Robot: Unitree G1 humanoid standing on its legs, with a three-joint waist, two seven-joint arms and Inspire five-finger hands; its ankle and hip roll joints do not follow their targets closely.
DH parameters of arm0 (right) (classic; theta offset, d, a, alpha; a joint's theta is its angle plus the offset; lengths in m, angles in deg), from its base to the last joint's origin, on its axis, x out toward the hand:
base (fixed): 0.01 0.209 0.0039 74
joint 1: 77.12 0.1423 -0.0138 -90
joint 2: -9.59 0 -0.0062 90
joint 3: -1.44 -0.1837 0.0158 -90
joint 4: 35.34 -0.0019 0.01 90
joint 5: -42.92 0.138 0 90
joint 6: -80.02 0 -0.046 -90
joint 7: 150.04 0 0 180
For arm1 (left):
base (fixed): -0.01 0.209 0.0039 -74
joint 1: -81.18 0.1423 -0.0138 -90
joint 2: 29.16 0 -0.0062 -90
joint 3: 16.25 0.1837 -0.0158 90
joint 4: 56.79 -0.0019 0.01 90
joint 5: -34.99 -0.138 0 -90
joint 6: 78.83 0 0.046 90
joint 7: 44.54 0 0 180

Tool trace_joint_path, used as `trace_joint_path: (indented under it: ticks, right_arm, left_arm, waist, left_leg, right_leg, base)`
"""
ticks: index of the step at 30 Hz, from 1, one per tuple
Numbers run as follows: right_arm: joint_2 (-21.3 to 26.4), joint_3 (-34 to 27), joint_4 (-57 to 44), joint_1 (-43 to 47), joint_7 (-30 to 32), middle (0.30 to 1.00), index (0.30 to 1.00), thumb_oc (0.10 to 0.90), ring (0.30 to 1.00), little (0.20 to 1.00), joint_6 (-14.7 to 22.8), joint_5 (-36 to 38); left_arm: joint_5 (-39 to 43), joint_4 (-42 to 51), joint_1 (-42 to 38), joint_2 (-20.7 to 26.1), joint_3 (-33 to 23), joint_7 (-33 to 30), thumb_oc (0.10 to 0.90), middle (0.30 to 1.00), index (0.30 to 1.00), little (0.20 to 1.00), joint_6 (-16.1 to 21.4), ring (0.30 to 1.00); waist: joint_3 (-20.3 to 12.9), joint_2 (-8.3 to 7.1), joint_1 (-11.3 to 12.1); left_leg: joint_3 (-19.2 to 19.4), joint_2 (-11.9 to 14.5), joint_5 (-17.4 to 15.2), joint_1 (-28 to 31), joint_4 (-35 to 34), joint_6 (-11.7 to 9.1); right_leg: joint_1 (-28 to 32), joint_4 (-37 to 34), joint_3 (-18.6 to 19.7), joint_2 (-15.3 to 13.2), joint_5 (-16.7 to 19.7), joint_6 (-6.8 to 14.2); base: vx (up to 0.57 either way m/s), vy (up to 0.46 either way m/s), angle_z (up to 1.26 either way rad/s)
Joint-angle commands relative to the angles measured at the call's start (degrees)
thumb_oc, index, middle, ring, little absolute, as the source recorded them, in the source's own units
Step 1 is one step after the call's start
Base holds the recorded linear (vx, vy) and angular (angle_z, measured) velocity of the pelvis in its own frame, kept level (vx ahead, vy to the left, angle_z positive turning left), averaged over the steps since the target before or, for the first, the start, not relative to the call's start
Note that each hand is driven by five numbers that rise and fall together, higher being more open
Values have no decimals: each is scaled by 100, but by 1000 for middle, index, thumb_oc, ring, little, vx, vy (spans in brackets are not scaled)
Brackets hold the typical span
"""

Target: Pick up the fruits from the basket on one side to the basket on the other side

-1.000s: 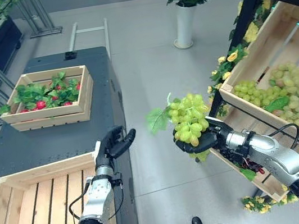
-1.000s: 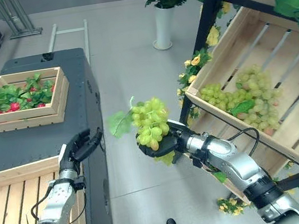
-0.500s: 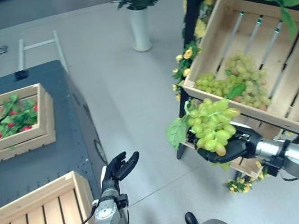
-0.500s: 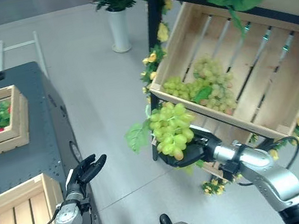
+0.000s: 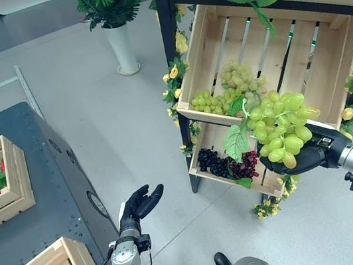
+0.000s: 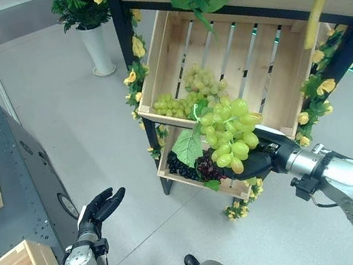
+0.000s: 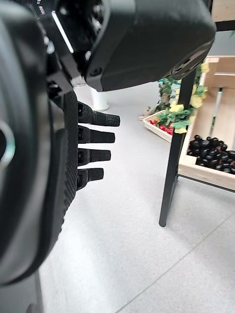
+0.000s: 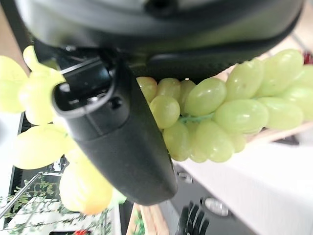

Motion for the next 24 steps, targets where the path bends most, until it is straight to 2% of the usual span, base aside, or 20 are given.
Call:
trace_joint_path:
  ticks: [1,8,15,18,19,24]
  right_arm:
    - [298,-908,680,1389,829,300,300,400,300,300,1036,311]
    - [767,-499,1628,2457,1341,300,300,400,300,300,874,530]
    - [785,21,2366,3337,1544,300,300,400,300,300,787,828]
    - [880,302,2830,3803,1707,300,300,400,300,300,650,705]
    - [889,357,2906,3883,1701,300,300,400,300,300,625,705]
    - [965,739,3787,4265,1553,300,300,400,300,300,472,496]
  left_arm:
    - [-41,-129,-589,344,41,53,800,900,900,900,589,900]
    - [-154,-188,-557,234,196,59,800,900,900,900,561,900]
    - [-218,-252,-536,199,263,14,800,900,900,900,515,900]
    - [-208,-312,-544,202,285,35,800,900,900,900,538,900]
    - [-210,-316,-543,203,265,45,800,900,900,900,549,900]
    - [-217,-248,-480,182,271,104,800,900,900,900,524,900]
  waist:
    - [-342,-25,318]
    - [-463,-63,486]
    - [-559,-74,648]
    - [-584,-100,764]
    - [-583,-154,789]
    - [-586,-172,963]
  left_leg:
    - [-188,-242,-1016,189,194,185]
    - [-281,-253,-1026,152,222,200]
    - [-399,-282,-1015,158,179,197]
    - [-479,-293,-1018,135,206,184]
    - [-401,-294,-901,79,218,162]
    - [-519,-310,-868,66,193,149]
  right_leg:
    - [61,28,4,387,-224,78]
    - [75,19,-31,381,-232,89]
    - [118,10,-168,349,-267,84]
    - [138,10,-249,326,-275,81]
    - [86,10,-241,319,-179,43]
    - [99,10,-359,292,-184,18]
  base:
    - [0,0,0]
    - [7,3,-3]
    - [4,2,-1]
    - [-12,-23,6]
    - [-48,-70,20]
    - [-2,-21,12]
